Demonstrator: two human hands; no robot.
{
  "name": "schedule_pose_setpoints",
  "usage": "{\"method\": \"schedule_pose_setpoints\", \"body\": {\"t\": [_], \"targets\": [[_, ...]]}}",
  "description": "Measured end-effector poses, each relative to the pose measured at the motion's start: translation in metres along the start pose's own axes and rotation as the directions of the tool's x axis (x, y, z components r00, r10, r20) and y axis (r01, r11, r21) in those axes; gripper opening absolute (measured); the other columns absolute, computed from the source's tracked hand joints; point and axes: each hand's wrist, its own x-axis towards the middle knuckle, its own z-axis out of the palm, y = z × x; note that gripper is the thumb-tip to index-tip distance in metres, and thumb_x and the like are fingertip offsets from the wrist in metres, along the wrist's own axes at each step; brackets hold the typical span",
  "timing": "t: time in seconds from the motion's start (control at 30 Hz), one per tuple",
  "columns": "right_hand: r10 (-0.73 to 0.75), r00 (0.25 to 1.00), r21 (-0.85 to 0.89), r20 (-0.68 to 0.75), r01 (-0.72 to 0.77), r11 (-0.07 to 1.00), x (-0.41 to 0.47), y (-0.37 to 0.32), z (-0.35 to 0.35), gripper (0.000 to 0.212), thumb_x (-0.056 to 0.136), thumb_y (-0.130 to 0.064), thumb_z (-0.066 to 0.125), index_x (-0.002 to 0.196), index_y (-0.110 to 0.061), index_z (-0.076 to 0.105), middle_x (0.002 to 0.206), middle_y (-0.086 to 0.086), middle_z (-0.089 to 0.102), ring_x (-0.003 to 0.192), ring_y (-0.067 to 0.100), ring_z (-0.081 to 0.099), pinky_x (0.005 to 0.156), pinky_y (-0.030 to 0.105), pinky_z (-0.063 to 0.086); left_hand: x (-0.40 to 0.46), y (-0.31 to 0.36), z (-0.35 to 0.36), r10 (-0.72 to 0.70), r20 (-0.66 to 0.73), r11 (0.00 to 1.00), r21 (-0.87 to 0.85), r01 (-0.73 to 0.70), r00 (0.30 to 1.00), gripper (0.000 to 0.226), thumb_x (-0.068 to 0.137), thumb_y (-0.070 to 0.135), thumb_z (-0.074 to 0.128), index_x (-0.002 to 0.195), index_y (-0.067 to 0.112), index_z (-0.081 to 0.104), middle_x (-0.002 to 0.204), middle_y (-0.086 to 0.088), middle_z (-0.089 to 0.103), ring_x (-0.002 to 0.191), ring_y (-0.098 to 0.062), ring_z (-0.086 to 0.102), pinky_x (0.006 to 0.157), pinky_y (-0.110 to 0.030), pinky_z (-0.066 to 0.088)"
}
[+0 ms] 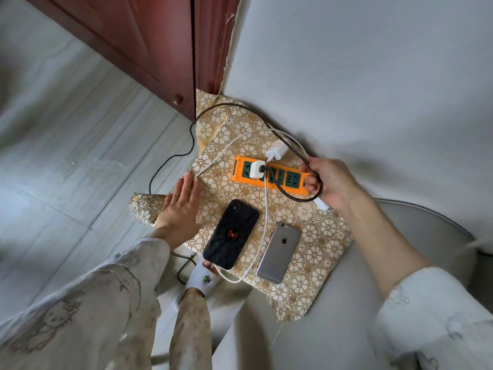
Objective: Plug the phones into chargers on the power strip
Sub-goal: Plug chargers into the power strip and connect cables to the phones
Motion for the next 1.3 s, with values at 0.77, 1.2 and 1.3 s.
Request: {"method": "schedule_pose_setpoints", "body": {"t": [0.77,1.2,1.3], "targets": [[-0.399,0.912,0.089,0.098,0.392,0.916,-0.069,0.016,-0.012,0.02,0.078,-0.018,0.047,0.061,-0.017,0.057,0.048,-0.01,0.06,0.054,0.005,0.046,0.058,0.023,0.032,0.016,0.052,-0.079,0.19,-0.291,0.979,-0.015,-0.203,0.938,0.021,0.093,0.022,0.048,0.102,0.008,0.061,0.101,-0.012,0.064,0.087,-0.026,0.058,0.083,-0.042,0.05],[-0.576,0.817,-0.464,-0.027,0.5,0.731,-0.142,0.046,0.022,0.022,0.09,-0.016,0.054,0.112,-0.011,0.059,0.116,0.008,0.057,0.096,0.016,0.055,0.079,0.011,0.039,-0.089,0.101,-0.146,0.007,-0.153,0.739,-0.665,-0.108,0.988,0.014,0.089,0.018,0.057,0.078,0.015,0.066,0.061,-0.001,0.068,0.055,-0.014,0.064,0.063,-0.033,0.055],[-0.375,0.864,-0.414,0.338,0.494,0.765,-0.164,0.052,0.036,0.044,0.091,-0.026,0.054,0.133,-0.022,0.043,0.136,-0.003,0.048,0.108,0.012,0.055,0.082,0.01,0.036,-0.112,0.127,-0.171,0.039,-0.067,0.617,-0.783,-0.077,0.997,0.014,0.087,0.015,0.059,0.076,0.014,0.066,0.058,0.001,0.071,0.056,-0.012,0.068,0.062,-0.025,0.058]]}}
